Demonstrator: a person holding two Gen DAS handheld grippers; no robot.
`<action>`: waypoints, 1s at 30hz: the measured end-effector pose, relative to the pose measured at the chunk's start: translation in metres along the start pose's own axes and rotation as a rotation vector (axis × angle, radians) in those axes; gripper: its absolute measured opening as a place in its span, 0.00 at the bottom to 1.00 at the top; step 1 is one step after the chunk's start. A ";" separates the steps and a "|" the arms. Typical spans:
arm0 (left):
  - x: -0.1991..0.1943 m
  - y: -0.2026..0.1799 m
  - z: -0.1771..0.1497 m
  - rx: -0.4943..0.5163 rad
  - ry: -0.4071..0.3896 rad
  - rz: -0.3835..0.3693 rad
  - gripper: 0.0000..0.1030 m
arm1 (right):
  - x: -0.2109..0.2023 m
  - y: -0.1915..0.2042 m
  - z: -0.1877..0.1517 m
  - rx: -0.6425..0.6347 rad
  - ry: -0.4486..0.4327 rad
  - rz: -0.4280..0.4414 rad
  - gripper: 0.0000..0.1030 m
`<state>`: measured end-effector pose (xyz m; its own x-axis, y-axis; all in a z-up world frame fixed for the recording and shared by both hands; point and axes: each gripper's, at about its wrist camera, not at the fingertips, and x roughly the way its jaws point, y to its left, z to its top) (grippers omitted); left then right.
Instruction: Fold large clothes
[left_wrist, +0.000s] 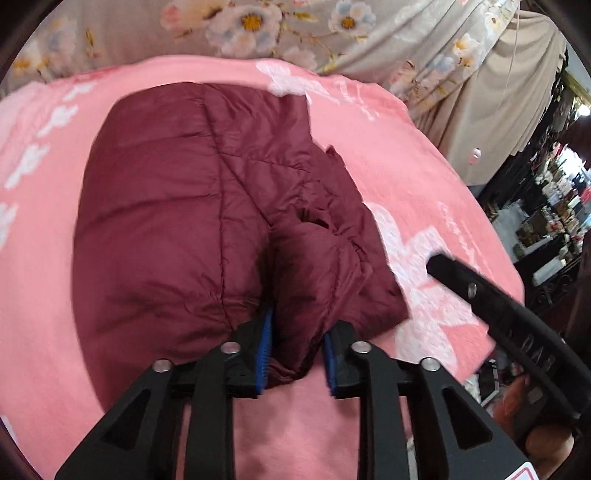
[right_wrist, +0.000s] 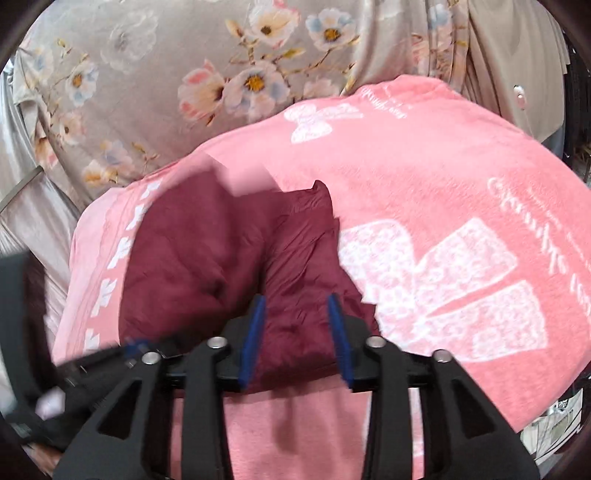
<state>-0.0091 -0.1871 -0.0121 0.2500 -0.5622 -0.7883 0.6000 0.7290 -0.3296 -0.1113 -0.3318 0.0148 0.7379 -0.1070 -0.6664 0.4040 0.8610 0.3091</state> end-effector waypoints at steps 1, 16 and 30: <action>-0.007 -0.002 -0.003 0.001 -0.015 -0.026 0.43 | -0.002 0.001 0.001 -0.002 -0.006 0.012 0.37; -0.052 0.112 -0.030 -0.217 -0.046 0.262 0.71 | 0.038 0.052 -0.005 -0.139 0.111 0.164 0.43; -0.022 0.087 -0.007 -0.142 -0.048 0.235 0.70 | 0.028 -0.021 0.007 -0.042 0.062 0.025 0.08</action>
<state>0.0320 -0.1084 -0.0271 0.4078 -0.3864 -0.8273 0.4098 0.8871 -0.2124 -0.0956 -0.3566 -0.0053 0.7121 -0.0551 -0.6999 0.3615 0.8834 0.2983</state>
